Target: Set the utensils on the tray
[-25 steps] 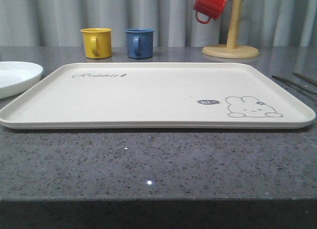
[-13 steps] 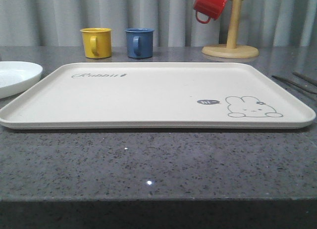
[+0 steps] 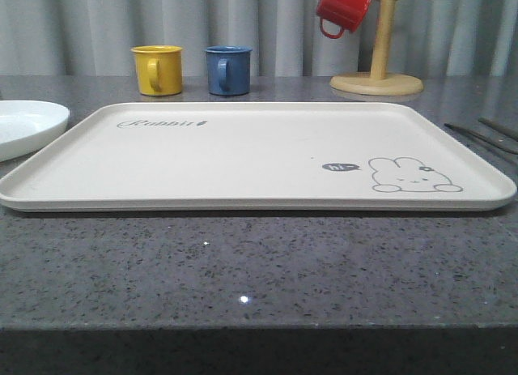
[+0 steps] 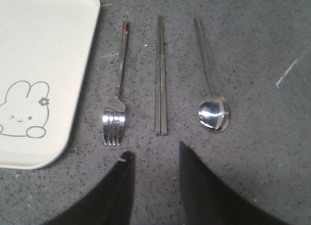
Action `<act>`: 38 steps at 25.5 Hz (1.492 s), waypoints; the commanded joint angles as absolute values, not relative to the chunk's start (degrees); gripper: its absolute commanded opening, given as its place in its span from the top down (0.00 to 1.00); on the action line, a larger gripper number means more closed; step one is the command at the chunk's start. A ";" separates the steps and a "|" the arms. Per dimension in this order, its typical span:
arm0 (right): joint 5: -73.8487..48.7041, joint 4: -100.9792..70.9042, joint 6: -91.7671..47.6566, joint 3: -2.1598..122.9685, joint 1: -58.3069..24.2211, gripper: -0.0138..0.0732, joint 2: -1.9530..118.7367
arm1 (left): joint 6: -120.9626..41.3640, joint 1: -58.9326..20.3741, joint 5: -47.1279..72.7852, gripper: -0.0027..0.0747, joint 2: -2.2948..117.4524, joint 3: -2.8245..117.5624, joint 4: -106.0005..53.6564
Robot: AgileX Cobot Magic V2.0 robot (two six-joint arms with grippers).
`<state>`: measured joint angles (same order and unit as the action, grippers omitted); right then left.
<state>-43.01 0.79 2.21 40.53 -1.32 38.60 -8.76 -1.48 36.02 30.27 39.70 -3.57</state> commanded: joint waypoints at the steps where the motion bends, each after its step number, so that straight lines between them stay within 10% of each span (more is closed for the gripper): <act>1: -39.15 1.14 1.95 42.55 -1.14 0.35 38.88 | -8.57 -1.70 32.29 0.26 31.88 41.77 -4.28; 21: -39.27 1.14 1.95 42.55 -1.14 0.34 38.82 | -8.71 9.65 39.32 0.26 68.49 56.79 0.00; 38: -39.32 1.14 1.95 42.55 -1.14 0.34 38.82 | -26.67 19.18 39.38 0.26 89.79 68.93 -27.77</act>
<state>-43.01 0.79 2.21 40.53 -1.32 38.74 -26.38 19.19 41.45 90.31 66.26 -25.03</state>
